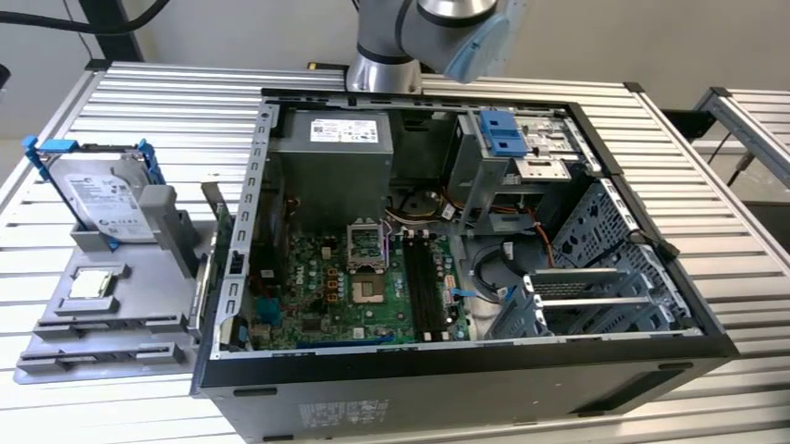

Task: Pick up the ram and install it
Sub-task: 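Reach for the ram, then pick up the ram and move it above insertion slot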

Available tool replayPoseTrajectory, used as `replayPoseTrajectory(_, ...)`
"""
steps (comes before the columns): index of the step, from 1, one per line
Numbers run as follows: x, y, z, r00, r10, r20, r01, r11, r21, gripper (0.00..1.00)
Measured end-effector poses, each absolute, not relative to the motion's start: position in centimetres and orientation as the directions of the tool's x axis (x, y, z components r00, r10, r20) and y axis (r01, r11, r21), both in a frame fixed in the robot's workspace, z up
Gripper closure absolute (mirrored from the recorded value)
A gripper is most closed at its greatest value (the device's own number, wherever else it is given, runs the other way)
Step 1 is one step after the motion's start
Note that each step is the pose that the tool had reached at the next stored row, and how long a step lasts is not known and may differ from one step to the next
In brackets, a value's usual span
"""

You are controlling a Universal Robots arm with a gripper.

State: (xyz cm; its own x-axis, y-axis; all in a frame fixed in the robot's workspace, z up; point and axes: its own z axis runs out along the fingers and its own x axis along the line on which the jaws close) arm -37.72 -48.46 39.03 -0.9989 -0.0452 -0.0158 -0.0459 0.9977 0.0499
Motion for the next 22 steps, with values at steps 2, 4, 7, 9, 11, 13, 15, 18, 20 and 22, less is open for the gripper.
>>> replayPoseTrajectory(2, -37.7, -49.2, 39.0, -0.999, -0.045, -0.015, -0.046, 0.998, 0.050, 1.00)
replayPoseTrajectory(4, -37.6, -50.1, 39.0, -0.999, -0.045, -0.014, -0.046, 0.998, 0.050, 1.00)
replayPoseTrajectory(7, -37.5, -51.4, 39.0, -0.999, -0.045, -0.013, -0.046, 0.998, 0.050, 1.00)
replayPoseTrajectory(9, -37.4, -52.3, 39.0, -0.999, -0.045, -0.012, -0.046, 0.998, 0.050, 1.00)
replayPoseTrajectory(11, -37.3, -53.2, 39.0, -0.999, -0.045, -0.011, -0.046, 0.998, 0.050, 1.00)
replayPoseTrajectory(13, -37.2, -53.7, 39.0, -0.999, -0.045, -0.010, -0.046, 0.998, 0.050, 1.00)
replayPoseTrajectory(15, -37.2, -53.7, 39.0, -0.999, -0.045, -0.010, -0.045, 0.998, 0.050, 1.00)
replayPoseTrajectory(18, -37.2, -53.7, 39.0, -0.999, -0.045, -0.009, -0.046, 0.998, 0.050, 1.00)
replayPoseTrajectory(20, -37.2, -53.7, 39.0, -0.999, -0.045, -0.009, -0.046, 0.998, 0.050, 1.00)
replayPoseTrajectory(22, -37.2, -53.7, 39.0, -0.999, -0.045, -0.009, -0.045, 0.998, 0.050, 1.00)
